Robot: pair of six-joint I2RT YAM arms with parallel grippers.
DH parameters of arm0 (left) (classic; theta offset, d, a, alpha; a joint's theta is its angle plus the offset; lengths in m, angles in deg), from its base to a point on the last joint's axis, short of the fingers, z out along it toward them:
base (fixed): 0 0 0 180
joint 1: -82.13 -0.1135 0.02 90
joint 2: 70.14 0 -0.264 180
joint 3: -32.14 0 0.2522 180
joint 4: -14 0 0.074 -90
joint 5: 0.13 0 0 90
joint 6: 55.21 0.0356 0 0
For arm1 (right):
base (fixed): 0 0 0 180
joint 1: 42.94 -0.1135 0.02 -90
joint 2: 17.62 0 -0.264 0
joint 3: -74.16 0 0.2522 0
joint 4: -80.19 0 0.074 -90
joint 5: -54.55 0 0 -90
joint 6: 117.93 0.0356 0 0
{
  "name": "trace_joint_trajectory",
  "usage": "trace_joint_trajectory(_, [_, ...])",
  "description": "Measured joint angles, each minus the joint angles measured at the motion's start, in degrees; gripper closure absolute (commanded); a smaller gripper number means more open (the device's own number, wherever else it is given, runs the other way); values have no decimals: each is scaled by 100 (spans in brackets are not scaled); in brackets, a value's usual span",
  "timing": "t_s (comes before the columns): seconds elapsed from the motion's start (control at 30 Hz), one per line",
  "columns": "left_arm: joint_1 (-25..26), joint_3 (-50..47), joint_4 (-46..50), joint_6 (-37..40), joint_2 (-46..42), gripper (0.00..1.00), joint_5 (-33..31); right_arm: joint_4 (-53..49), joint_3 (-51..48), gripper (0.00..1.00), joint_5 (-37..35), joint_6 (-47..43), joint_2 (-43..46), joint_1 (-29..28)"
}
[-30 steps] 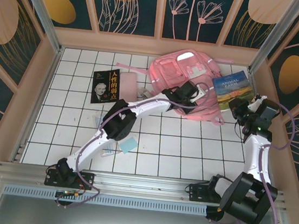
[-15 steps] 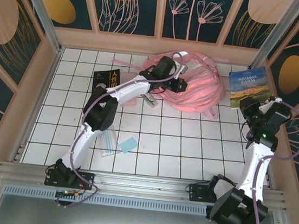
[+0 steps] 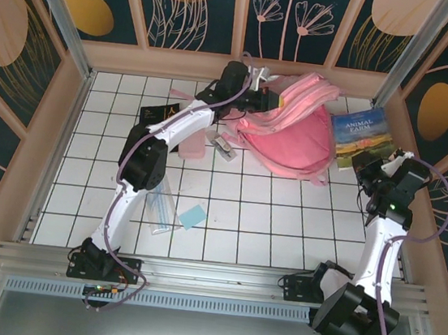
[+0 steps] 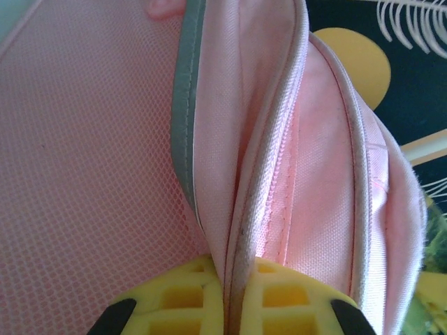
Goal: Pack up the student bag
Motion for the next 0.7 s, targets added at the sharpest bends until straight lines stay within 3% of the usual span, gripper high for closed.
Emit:
trace_joint_trajectory(0.17, [-76,79,-555,-796,144,100,317,149,-166,100,85,208,295,-343])
trace_joint_trajectory(0.33, [-122,-44,-1032,-1237,133,100,422,647,-887,100,109,623,181,-1137])
trace_joint_trajectory(0.53, [-109,-492,-1266,-1252,11,100,531,1891,-1117,100,125,1086,-1078,-1862])
trace_joint_trajectory(0.7, [-116,-710,-1268,-1147,-151,100,549,2865,-560,100,225,1237,-2500,-2214])
